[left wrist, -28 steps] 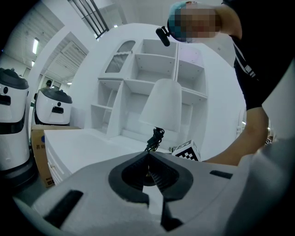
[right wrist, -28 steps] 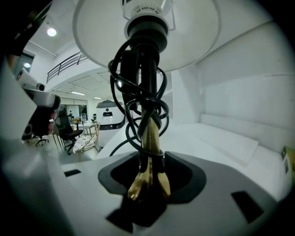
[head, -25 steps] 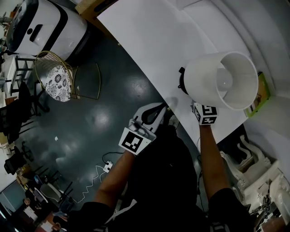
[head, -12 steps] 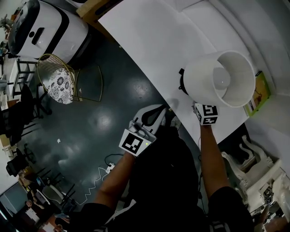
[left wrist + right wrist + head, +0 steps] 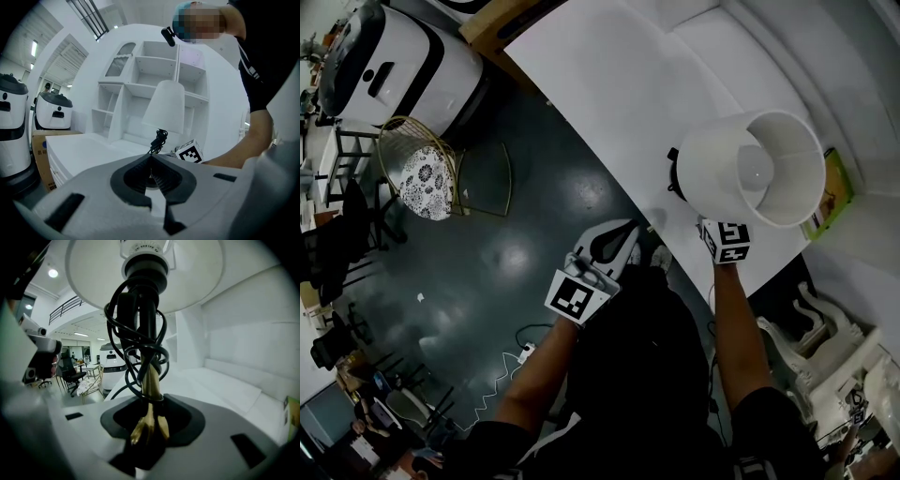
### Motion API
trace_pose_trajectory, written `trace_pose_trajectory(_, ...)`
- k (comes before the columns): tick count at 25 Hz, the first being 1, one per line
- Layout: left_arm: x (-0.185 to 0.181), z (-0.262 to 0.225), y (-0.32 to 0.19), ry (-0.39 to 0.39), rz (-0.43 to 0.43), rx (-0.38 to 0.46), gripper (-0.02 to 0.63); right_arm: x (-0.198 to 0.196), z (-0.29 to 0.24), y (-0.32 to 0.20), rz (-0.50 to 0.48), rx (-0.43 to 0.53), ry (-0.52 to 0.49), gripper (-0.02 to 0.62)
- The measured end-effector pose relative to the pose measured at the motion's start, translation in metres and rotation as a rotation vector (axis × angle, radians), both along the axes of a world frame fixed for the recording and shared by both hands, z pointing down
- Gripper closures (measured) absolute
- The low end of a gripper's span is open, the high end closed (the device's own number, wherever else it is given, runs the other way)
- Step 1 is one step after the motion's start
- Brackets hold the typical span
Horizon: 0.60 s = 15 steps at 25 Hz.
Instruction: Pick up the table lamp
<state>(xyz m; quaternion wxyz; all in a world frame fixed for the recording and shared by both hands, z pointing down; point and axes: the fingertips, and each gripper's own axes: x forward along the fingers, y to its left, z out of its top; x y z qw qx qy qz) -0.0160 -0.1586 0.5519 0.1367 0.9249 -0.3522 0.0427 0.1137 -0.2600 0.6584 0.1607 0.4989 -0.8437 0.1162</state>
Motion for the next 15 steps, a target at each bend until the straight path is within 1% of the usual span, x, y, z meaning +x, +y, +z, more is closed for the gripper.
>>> trace_pose_trajectory(7, -0.002, -0.015, 0.009, 0.007, -0.009, 0.005, 0.588, 0.006, -0.007, 0.018, -0.02, -0.028, 0.017, 0.446)
trace_pose_trajectory(11, -0.008, -0.025, 0.014, 0.007, -0.021, 0.002, 0.588, 0.005, -0.021, 0.027, -0.03, -0.03, 0.023, 0.446)
trace_pose_trajectory(15, -0.012, -0.034, 0.017, 0.0, -0.009, 0.015, 0.588, 0.002, -0.038, 0.032, -0.029, -0.027, 0.01, 0.446)
